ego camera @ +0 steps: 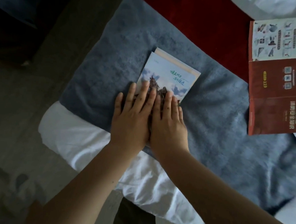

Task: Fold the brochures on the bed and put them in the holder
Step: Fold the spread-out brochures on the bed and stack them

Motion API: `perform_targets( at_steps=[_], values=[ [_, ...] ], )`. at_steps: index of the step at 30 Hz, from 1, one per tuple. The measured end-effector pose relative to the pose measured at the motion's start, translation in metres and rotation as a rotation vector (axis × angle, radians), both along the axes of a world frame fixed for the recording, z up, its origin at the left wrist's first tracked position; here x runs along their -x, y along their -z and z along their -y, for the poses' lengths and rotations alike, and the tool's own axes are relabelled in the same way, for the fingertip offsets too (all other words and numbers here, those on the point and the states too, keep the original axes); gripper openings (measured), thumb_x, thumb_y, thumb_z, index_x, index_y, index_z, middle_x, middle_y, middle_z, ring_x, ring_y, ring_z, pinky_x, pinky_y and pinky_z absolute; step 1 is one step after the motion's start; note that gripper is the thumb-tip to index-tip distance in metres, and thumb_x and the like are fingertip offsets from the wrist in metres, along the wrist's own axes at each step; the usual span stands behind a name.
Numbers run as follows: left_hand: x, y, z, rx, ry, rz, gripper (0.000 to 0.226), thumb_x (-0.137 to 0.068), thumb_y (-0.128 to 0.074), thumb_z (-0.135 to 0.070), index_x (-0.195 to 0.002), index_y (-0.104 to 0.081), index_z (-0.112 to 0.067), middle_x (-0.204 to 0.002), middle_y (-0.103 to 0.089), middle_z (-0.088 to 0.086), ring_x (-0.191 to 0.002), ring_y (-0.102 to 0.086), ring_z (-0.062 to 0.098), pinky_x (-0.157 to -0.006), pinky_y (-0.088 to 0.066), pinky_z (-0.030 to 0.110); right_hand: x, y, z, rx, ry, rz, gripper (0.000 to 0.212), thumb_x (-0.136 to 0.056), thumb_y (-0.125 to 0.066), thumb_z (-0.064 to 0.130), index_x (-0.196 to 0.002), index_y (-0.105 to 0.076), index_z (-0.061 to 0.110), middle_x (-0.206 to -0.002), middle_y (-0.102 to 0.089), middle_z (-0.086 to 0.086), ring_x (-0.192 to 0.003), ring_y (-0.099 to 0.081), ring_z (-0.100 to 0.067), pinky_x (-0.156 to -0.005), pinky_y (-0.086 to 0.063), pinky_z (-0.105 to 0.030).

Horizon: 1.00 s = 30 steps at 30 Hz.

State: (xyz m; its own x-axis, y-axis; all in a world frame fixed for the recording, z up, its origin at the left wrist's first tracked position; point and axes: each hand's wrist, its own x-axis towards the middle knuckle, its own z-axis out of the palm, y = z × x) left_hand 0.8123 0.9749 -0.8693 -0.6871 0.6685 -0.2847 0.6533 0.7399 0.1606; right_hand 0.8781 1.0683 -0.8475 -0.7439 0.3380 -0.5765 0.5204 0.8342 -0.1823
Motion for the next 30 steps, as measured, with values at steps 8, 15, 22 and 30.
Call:
perform_targets(
  at_steps=[8, 15, 22, 30],
  values=[
    [0.0, 0.018, -0.008, -0.016, -0.01, -0.03, 0.064, -0.108, -0.036, -0.041, -0.165, -0.012, -0.025, -0.173, -0.001, 0.0, -0.159, -0.002, 0.03, -0.126, -0.006, 0.052, 0.01, 0.017, -0.011, 0.005, -0.034, 0.065, 0.064, -0.112, -0.026, 0.026, -0.162, 0.008, 0.002, -0.168, 0.007, -0.028, -0.157, 0.001, -0.043, -0.128, -0.007, -0.049],
    [0.001, 0.021, -0.008, 0.011, -0.018, -0.032, 0.063, -0.108, -0.035, -0.04, -0.165, -0.011, -0.027, -0.173, 0.001, -0.002, -0.159, 0.001, 0.028, -0.126, -0.001, 0.049, 0.016, 0.014, -0.015, 0.066, -0.017, 0.101, 0.067, -0.111, -0.028, 0.022, -0.162, 0.012, 0.006, -0.169, 0.014, -0.025, -0.158, 0.008, -0.04, -0.128, -0.001, -0.047],
    [0.004, 0.006, 0.0, 0.002, 0.025, -0.049, 0.079, -0.1, -0.057, -0.023, -0.165, -0.012, -0.023, -0.173, -0.005, 0.004, -0.158, -0.008, 0.037, -0.123, -0.008, 0.06, 0.006, -0.011, -0.035, 0.255, 0.031, -0.047, 0.074, -0.102, -0.042, 0.014, -0.166, -0.005, 0.021, -0.173, 0.007, -0.007, -0.16, 0.005, -0.025, -0.127, -0.005, -0.038],
    [-0.052, -0.016, -0.084, -0.039, -0.096, -0.091, 0.057, -0.111, -0.034, -0.039, -0.163, -0.019, -0.024, -0.168, -0.011, 0.026, -0.155, -0.014, 0.044, -0.123, -0.008, 0.056, -0.068, -0.013, -0.076, 0.289, 0.05, -0.415, 0.059, -0.1, -0.049, 0.011, -0.158, -0.036, 0.005, -0.168, -0.026, -0.011, -0.158, -0.016, -0.024, -0.12, -0.031, -0.035]
  ],
)
